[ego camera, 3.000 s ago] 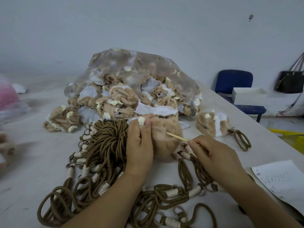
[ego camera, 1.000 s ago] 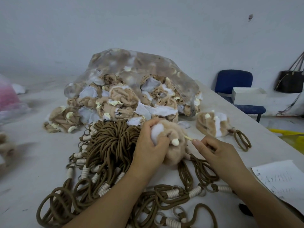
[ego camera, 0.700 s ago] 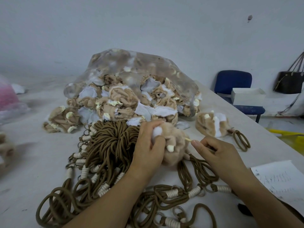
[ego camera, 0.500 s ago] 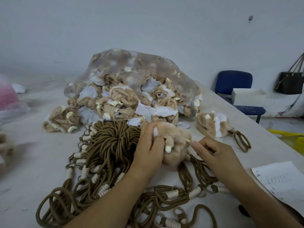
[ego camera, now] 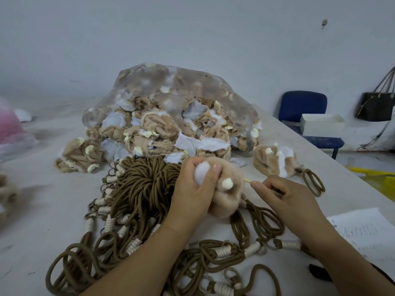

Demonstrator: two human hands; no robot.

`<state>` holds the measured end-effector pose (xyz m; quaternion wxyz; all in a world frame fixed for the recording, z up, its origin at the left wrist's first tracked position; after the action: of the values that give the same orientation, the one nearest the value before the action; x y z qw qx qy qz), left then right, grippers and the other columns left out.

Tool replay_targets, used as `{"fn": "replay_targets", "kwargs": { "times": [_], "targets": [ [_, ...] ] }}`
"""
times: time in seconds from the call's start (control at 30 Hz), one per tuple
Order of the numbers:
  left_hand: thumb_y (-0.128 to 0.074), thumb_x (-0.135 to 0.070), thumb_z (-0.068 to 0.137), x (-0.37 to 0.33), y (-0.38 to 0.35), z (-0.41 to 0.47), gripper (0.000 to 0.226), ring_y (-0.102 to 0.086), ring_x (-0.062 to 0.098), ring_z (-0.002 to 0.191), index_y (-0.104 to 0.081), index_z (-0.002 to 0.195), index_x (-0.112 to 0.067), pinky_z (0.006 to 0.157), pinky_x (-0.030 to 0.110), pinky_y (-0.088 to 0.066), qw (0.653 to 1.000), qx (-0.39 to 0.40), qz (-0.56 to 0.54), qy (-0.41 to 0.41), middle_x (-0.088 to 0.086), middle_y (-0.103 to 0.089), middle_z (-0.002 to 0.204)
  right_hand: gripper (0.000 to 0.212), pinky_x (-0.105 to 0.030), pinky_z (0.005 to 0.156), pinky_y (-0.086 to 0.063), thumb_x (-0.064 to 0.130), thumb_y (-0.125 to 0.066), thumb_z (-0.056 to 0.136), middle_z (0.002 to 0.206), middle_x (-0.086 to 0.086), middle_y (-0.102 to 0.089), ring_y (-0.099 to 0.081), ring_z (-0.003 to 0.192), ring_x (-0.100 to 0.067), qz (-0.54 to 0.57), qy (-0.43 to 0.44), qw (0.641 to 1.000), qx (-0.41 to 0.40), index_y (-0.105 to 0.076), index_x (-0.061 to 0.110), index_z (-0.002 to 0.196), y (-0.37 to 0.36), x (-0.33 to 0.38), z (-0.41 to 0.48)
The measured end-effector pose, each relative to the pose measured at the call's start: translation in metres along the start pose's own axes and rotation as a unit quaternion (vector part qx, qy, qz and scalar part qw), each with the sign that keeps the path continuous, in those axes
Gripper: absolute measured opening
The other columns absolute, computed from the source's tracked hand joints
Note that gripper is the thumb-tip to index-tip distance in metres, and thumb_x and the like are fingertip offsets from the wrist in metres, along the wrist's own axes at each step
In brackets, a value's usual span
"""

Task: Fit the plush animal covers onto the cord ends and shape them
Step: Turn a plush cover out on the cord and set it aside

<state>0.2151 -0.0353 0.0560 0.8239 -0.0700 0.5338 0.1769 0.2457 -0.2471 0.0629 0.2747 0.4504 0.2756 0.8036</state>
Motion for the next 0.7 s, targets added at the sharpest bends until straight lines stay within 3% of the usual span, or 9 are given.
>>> {"fn": "replay_targets", "kwargs": {
  "times": [0.17, 0.27, 0.43, 0.57, 0.7],
  "targets": [
    [-0.053, -0.066, 0.071, -0.003, -0.002, -0.002, 0.044, -0.063, 0.013, 0.088, -0.053, 0.095, -0.028, 0.077, 0.038, -0.056, 1.0, 0.011, 0.014, -0.006, -0.001, -0.062, 0.098, 0.047, -0.034, 0.054, -0.04, 0.069, -0.046, 0.076, 0.064, 0.008, -0.055, -0.05, 0.057, -0.011, -0.015, 0.039, 0.999, -0.005, -0.051, 0.026, 0.058, 0.003, 0.01, 0.0],
    [-0.047, -0.061, 0.078, -0.011, -0.006, -0.004, 0.039, -0.061, 0.019, 0.091, -0.053, 0.094, -0.026, 0.081, 0.044, -0.052, 0.998, 0.025, 0.027, -0.045, 0.002, -0.06, 0.097, 0.045, -0.024, 0.052, -0.038, 0.068, -0.049, 0.075, 0.06, 0.008, -0.055, -0.048, 0.054, -0.007, 0.034, 0.024, 0.999, 0.004, -0.055, 0.026, 0.061, 0.0, 0.009, -0.002],
    [-0.037, -0.05, 0.09, -0.023, -0.012, -0.006, 0.043, -0.056, 0.021, 0.083, -0.054, 0.092, -0.01, 0.077, 0.036, -0.048, 0.992, 0.05, 0.022, -0.112, 0.007, -0.057, 0.088, 0.043, -0.014, 0.047, -0.034, 0.065, -0.054, 0.073, 0.05, 0.007, -0.047, -0.042, 0.048, -0.003, 0.11, 0.013, 0.994, 0.019, -0.054, 0.024, 0.058, -0.004, 0.014, -0.003],
    [-0.036, -0.052, 0.091, -0.02, -0.015, -0.009, 0.036, -0.06, 0.013, 0.079, -0.054, 0.089, -0.021, 0.073, 0.027, -0.049, 0.994, 0.045, -0.013, -0.094, -0.002, -0.061, 0.083, 0.044, -0.011, 0.047, -0.033, 0.063, -0.053, 0.071, 0.049, 0.01, -0.044, -0.039, 0.047, 0.0, 0.181, -0.013, 0.982, 0.05, -0.051, 0.022, 0.054, -0.02, 0.02, -0.007],
    [-0.039, -0.055, 0.088, -0.014, -0.016, -0.01, 0.033, -0.061, 0.009, 0.078, -0.052, 0.087, -0.025, 0.076, 0.034, -0.052, 0.996, 0.028, -0.055, -0.065, -0.01, -0.064, 0.08, 0.043, -0.011, 0.046, -0.032, 0.049, -0.053, 0.083, 0.05, 0.01, -0.043, -0.038, 0.047, 0.0, 0.201, -0.027, 0.978, 0.053, -0.046, 0.017, 0.055, -0.033, 0.022, -0.01]
  ]
}}
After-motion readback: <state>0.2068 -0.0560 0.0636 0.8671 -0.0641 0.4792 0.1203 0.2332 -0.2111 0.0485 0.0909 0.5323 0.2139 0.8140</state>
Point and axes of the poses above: each hand's wrist, its own z-axis towards the middle knuckle, its own y-axis out of the back of the hand, x = y × z, the point moved 9 cm from there along z, towards the middle knuckle
